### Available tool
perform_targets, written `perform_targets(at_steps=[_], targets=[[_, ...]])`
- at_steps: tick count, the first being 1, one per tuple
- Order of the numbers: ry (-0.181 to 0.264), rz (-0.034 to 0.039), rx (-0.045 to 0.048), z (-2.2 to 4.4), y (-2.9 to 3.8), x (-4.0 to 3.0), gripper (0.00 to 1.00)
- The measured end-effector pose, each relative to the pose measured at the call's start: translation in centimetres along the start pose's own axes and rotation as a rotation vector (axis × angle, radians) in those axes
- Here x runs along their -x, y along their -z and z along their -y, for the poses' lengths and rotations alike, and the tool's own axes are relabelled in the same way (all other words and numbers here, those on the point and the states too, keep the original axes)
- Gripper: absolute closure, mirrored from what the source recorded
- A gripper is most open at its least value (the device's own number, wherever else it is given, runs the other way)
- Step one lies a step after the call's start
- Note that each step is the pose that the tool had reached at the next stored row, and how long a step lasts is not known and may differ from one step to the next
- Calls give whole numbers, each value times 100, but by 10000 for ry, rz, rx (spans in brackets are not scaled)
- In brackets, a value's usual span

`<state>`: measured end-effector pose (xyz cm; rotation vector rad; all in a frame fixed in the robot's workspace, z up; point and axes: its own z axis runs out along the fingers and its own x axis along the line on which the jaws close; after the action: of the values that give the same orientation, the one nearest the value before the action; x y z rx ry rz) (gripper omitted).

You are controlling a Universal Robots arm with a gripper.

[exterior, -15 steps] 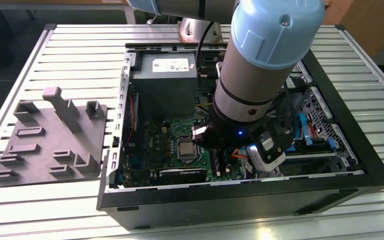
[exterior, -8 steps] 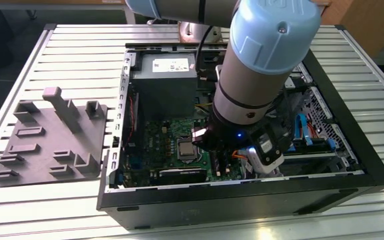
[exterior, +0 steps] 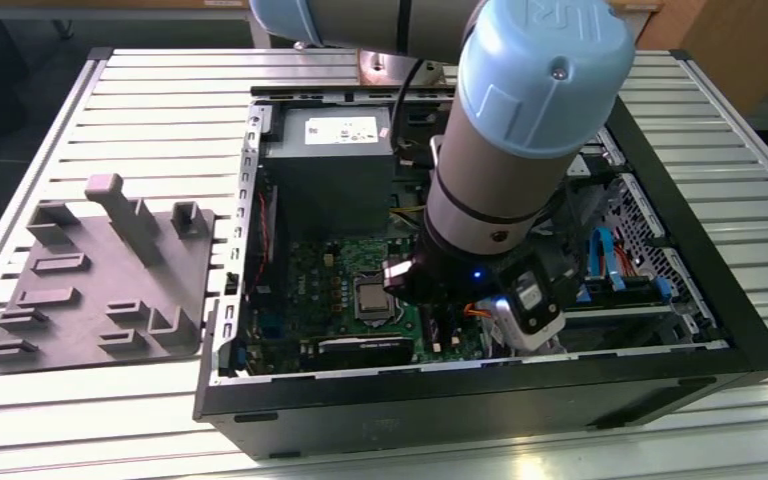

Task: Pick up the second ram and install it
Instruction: 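Press down the second ram until it locks into place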

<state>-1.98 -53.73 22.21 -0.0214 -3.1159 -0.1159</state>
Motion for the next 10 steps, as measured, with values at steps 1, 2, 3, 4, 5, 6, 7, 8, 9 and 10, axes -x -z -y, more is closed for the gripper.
perform_targets(at_steps=[1,2,3,4,5,6,7,8,9,10], targets=[[0,-1,-4,1,-3,0,89],[0,-1,-4,1,-3,0,89],[0,-1,-5,1,-3,0,89],[0,-1,-5,1,-3,0,89],[0,-1,-4,0,-4,0,89],[0,0,-3,1,-6,0,89],[0,-1,-4,1,-11,0,89],[0,-1,-6,2,-16,0,89],[0,-2,-8,2,-20,0,89],[0,-2,-9,3,-27,1,89]])
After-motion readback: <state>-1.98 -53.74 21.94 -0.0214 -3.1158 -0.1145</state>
